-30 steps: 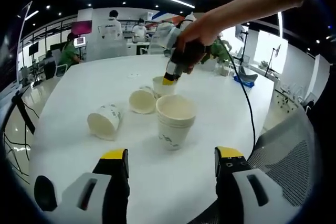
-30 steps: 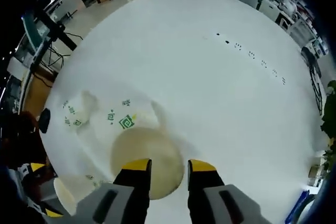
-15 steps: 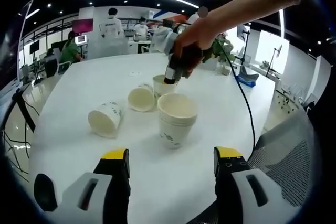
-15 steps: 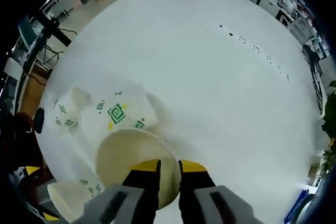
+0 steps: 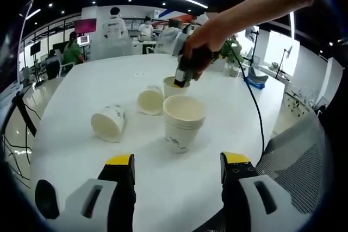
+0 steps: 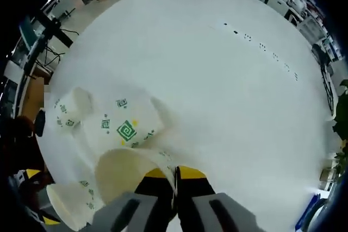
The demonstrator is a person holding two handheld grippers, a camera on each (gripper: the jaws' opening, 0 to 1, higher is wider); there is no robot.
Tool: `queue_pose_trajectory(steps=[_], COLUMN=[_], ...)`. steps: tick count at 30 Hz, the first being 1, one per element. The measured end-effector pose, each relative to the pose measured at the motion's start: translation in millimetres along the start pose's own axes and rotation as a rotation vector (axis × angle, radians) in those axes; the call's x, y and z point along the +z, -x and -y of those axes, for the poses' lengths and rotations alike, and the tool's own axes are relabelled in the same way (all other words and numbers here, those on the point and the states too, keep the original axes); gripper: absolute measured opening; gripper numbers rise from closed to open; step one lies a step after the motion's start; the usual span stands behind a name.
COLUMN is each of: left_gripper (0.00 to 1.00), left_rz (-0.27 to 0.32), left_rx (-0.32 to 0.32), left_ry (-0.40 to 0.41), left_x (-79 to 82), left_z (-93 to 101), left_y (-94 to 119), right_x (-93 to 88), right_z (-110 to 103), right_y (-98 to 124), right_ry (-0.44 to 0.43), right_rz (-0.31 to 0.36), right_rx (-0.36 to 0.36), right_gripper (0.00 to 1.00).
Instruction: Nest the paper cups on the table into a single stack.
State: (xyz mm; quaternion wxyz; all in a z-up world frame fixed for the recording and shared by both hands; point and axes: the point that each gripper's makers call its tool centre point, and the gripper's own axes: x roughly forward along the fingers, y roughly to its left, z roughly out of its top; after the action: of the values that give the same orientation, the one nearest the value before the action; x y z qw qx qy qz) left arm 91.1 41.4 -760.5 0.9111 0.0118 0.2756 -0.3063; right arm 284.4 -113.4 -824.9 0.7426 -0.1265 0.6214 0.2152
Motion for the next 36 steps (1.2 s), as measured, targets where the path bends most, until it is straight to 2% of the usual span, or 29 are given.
queue_pose_trajectory(steps=[8,18,27,33,36], left_gripper=[0.62,0.62,0.61,0.61,0.61], left_rz=[-0.004,-0.010,-0.013,-0.013,-0.012], left_rx=[-0.006,-0.013,-0.018,-0.015,-0.014], left_ry=[-0.011,-0.025,-0.029,-0.031,-0.034], left_x=[-0.7,-3.7,-5.7,-5.2,-5.0], left_z=[1.7,2.7,2.6,2.7,2.8], left_y=[-1.0,-2.4,-2.5,-1.1,-0.7], right_x=[0.3,-14.5,-25.8,-27.6,-22.9], right_z=[11.0,17.6,9.9,12.2,18.6], right_y=[10.6,19.3,25.2,29.0,33.4], right_ry=[-0.012,-0.038,-0.059,-0.053,-0.047], right_rz=[0.023,0.025,0.033,0.036,0.049], right_rx=[-0.005,-0.012,-0.011,-0.014,-0.017], right_gripper=[0.00,0.00,0.00,0.00,0.00])
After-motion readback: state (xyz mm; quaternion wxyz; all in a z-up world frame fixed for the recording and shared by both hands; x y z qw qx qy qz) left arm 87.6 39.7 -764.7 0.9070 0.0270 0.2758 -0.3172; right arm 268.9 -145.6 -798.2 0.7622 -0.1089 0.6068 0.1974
